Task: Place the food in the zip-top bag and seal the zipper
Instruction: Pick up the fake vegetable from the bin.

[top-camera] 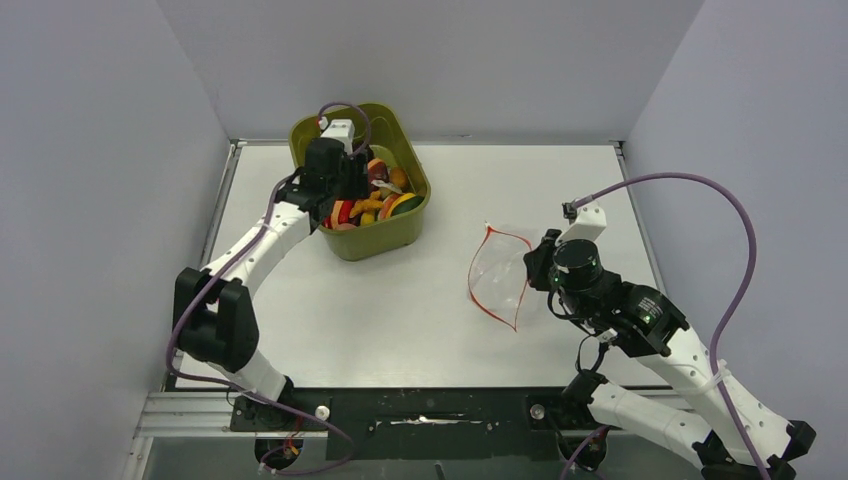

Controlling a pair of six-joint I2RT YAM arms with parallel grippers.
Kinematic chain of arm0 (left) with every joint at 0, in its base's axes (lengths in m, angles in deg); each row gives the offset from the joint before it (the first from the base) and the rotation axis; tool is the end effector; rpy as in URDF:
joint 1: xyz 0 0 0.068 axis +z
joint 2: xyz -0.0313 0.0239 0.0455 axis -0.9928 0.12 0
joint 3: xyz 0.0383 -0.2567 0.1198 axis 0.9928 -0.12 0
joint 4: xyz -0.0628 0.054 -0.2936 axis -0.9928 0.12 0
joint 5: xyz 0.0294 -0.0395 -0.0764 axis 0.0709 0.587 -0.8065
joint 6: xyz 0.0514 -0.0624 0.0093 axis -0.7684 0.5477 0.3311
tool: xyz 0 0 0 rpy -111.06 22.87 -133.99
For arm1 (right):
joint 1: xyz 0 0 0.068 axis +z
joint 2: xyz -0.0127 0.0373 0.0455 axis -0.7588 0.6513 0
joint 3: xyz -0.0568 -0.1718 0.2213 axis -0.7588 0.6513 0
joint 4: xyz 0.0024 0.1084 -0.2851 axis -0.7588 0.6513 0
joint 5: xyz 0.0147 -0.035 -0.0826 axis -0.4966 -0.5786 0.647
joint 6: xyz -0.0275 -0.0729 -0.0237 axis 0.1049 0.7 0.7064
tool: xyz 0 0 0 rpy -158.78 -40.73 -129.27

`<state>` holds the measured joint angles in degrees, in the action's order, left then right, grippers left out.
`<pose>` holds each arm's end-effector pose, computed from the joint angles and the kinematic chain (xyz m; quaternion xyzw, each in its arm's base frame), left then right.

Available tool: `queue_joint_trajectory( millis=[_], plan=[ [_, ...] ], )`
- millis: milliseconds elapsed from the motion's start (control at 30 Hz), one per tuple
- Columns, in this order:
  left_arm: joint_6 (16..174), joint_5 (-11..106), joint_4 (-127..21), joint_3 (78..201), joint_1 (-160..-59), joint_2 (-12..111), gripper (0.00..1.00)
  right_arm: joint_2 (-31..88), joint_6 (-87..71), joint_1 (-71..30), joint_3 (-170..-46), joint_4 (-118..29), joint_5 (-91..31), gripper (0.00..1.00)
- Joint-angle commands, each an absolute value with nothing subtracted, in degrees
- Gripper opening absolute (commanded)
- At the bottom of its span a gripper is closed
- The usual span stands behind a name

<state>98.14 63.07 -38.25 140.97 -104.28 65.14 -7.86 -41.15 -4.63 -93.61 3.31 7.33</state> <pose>0.4177 -0.1524 0.2925 0.0146 0.8634 -0.1051 0.4933 0.1676 0.1170 0.3766 0.0881 0.8509 0.1510 0.4954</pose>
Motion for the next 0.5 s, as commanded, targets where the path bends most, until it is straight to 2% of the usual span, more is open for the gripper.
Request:
queue_joint_trajectory(
  millis=[0, 133, 267, 333, 467],
  plan=[
    [91.75, 68.72, -35.93, 148.93, -101.63, 69.64, 0.59, -8.21, -39.79, -4.27, -93.85, -1.18, 6.9, 0.0],
    [88.58, 70.49, -34.35, 156.17, -99.96, 77.56, 0.55, -8.12, -40.26, -4.28, -94.73, -0.88, 7.28, 0.0],
    [88.04, 71.99, -33.33, 163.03, -98.22, 84.76, 0.38, -8.11, -40.79, -4.22, -95.22, -0.34, 7.73, 0.0],
    [87.49, 73.1, -32.68, 165.79, -97.8, 87.41, 0.39, -7.8, -41.22, -4.27, -95.58, 0.3, 8.03, 0.0],
    [86.26, 74.89, -31.01, 170.99, -96.8, 92.5, 0.47, -7.26, -41.93, -4.19, -95.53, 0.53, 7.91, 0.0]
  ],
)
